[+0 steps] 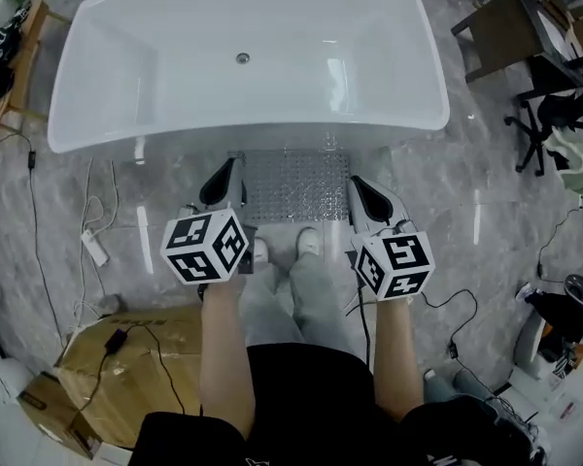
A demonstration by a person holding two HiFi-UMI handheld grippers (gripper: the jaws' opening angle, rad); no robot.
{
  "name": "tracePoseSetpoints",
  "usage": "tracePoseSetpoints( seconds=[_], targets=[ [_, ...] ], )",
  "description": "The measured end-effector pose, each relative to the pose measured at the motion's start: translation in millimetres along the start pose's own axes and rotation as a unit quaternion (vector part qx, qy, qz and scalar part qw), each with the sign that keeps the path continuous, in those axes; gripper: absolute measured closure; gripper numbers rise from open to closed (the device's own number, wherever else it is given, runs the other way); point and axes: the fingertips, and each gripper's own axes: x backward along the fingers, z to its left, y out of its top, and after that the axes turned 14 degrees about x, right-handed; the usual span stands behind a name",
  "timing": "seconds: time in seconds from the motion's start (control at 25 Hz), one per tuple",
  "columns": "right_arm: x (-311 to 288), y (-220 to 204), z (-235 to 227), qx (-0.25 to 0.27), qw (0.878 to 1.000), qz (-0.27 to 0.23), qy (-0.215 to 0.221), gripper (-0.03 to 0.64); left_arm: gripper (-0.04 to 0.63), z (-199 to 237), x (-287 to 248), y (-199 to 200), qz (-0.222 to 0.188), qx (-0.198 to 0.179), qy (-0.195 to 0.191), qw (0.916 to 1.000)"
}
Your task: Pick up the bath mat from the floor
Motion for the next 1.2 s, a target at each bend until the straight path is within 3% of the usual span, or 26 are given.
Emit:
tracePoseSetpoints(
  seconds=[0.24,0.4,0.68,0.88,1.0,1.2],
  targets=[
    [-33.1,-63.5,-3.4,-0.009,0.999,0.039,0.027,0.617,0.6,27.0,-36.8,-51.4,0.033,-0.011,0.016,0.9993],
    [-45.8,-104.0,-14.8,-0.005,0.997,0.059,0.044,0.614,0.597,41.2,-54.0,-91.1,0.032,0.015,0.013,0.9993],
    [-65.3,-182.7,-17.4,0.008,0.991,0.098,0.086,0.612,0.597,85.2,-65.4,-163.8,0.068,0.021,0.048,0.9963],
    [-84.1,-238.3,-21.2,-0.015,0.988,0.131,0.075,0.609,0.589,137.2,-71.9,-214.8,0.104,0.032,0.082,0.9907],
    [-98.0,-263.0,-23.7,0.006,0.987,0.143,0.067,0.6,0.586,158.8,-82.4,-233.9,0.117,0.039,0.083,0.9888],
    [-124.8,-305.7,-19.1,-0.01,0.985,0.152,0.076,0.538,0.575,195.2,-103.8,-267.4,0.155,0.011,0.089,0.9837]
  ],
)
